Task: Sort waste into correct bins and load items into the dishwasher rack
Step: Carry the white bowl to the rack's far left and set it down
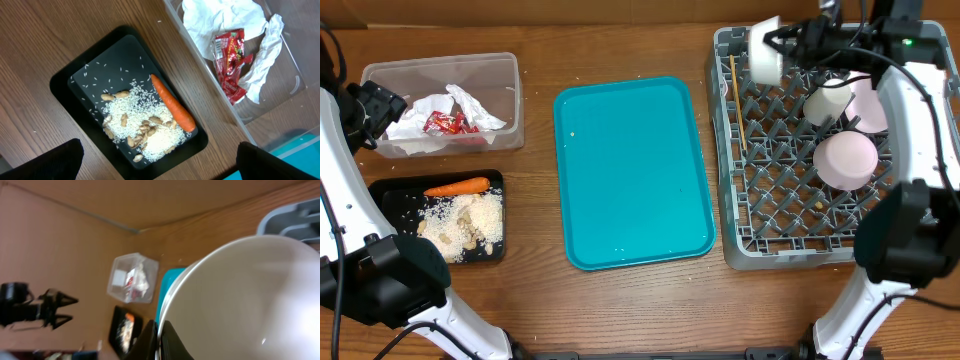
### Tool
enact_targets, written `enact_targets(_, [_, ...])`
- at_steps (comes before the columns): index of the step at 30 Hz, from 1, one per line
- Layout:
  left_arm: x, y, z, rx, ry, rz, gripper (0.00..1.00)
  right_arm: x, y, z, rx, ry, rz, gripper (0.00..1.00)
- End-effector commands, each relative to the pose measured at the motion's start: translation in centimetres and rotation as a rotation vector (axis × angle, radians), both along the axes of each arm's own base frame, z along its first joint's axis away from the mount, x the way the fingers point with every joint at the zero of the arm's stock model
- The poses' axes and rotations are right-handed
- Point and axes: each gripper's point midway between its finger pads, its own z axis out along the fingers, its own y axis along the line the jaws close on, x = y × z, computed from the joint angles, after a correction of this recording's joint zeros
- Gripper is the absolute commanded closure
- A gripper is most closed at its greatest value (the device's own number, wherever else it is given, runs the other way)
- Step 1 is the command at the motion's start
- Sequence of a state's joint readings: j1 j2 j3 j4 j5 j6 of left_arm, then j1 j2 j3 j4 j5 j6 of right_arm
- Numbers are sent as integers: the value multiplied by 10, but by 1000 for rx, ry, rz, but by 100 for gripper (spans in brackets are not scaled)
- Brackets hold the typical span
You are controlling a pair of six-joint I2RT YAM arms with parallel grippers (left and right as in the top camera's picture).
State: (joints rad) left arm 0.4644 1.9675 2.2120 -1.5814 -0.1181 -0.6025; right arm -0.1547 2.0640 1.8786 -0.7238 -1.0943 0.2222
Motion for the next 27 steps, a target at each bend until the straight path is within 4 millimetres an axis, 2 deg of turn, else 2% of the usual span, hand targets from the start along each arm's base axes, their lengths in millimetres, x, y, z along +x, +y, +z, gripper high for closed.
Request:
enact_targets(1, [0, 0, -1, 14, 12, -11, 0, -3, 13, -7, 134, 62, 77, 96])
enact_targets(9, [0, 0, -1, 14, 12, -11, 0, 16, 13, -39, 147, 112, 52, 96])
enact_targets(12, [0, 0, -1, 13, 12, -11, 0, 23, 3, -51, 114, 134, -1, 94])
enact_targets(14, [1, 0, -1, 14, 12, -11, 0, 25, -2, -56, 100, 147, -27, 87])
enact_targets(16, [1, 0, -1, 14, 12, -11, 0, 30, -11, -62, 80, 170, -73, 85])
enact_targets(24, [0, 0, -1, 14, 12, -11, 0, 38, -52, -73, 41, 210, -202, 85])
enact_targets(27, [1, 0, -1, 14, 12, -11, 0, 38, -67, -74, 51, 223, -235, 89])
